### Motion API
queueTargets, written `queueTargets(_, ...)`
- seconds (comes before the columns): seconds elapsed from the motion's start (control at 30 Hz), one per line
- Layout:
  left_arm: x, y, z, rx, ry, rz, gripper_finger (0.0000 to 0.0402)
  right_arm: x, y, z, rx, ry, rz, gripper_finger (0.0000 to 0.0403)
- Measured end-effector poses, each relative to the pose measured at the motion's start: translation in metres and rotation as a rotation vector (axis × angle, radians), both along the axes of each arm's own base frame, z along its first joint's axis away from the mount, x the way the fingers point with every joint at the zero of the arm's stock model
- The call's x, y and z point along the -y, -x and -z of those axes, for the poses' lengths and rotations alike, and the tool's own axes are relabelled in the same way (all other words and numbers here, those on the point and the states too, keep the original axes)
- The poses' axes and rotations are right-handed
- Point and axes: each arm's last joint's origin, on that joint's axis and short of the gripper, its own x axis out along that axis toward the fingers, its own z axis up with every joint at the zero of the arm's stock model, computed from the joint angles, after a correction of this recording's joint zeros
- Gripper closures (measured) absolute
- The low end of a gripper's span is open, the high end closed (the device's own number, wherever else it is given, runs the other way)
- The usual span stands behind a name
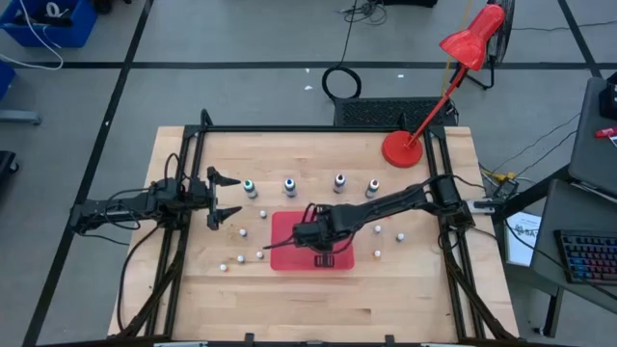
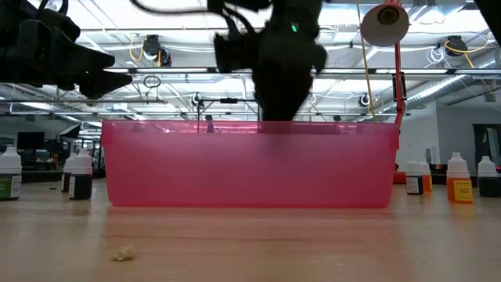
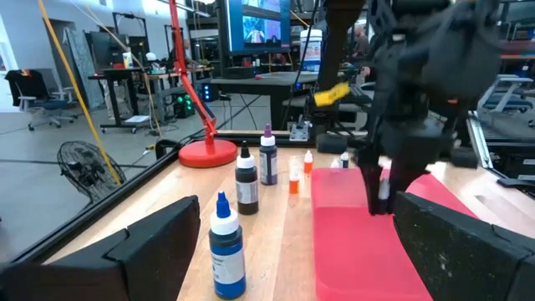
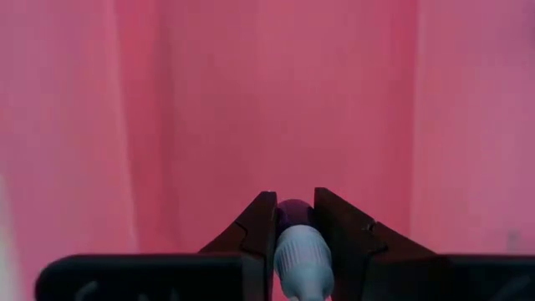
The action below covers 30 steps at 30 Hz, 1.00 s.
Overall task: Pick & Place food coloring
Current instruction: Put the small purple food coloring bottle into the pink bin, then put the small orange food coloring bottle into the pink bin
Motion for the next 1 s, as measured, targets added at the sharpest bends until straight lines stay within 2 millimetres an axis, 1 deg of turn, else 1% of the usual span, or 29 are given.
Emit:
queueTargets(0.17, 0.000, 0.000, 0.000, 0.000, 0.000, 0.000, 0.0009, 0.001, 0.008, 0.024, -0.012, -0.001, 0.018, 0.0347)
queueTargets(0.33, 0.000, 0.000, 0.000, 0.000, 0.000, 0.000, 0.0009, 0.003, 0.013, 0.037, -0.023, -0.001, 0.027, 0.0347)
queueTargets(0.43, 0.000, 0.000, 0.000, 0.000, 0.000, 0.000, 0.0009, 0.003, 0.015, 0.040, -0.035, 0.002, 0.028, 0.0347)
queueTargets(0.6, 0.000, 0.000, 0.000, 0.000, 0.000, 0.000, 0.0009, 0.003, 0.014, 0.040, -0.024, -0.001, 0.028, 0.0346)
queueTargets(0.67, 0.000, 0.000, 0.000, 0.000, 0.000, 0.000, 0.0009, 0.003, 0.013, 0.040, -0.015, -0.003, 0.030, 0.0325)
queueTargets(0.77, 0.000, 0.000, 0.000, 0.000, 0.000, 0.000, 0.0009, 0.003, 0.013, 0.040, -0.005, -0.010, 0.052, 0.0275)
queueTargets(0.87, 0.000, 0.000, 0.000, 0.000, 0.000, 0.000, 0.0009, 0.003, 0.013, 0.038, -0.005, -0.010, 0.054, 0.0238)
queueTargets(0.93, 0.000, 0.000, 0.000, 0.000, 0.000, 0.000, 0.0009, 0.003, 0.014, 0.031, 0.010, -0.014, 0.055, 0.0223)
queueTargets(1.0, 0.000, 0.000, 0.000, 0.000, 0.000, -0.001, 0.0009, 0.003, 0.015, 0.020, 0.040, -0.023, 0.065, 0.0214)
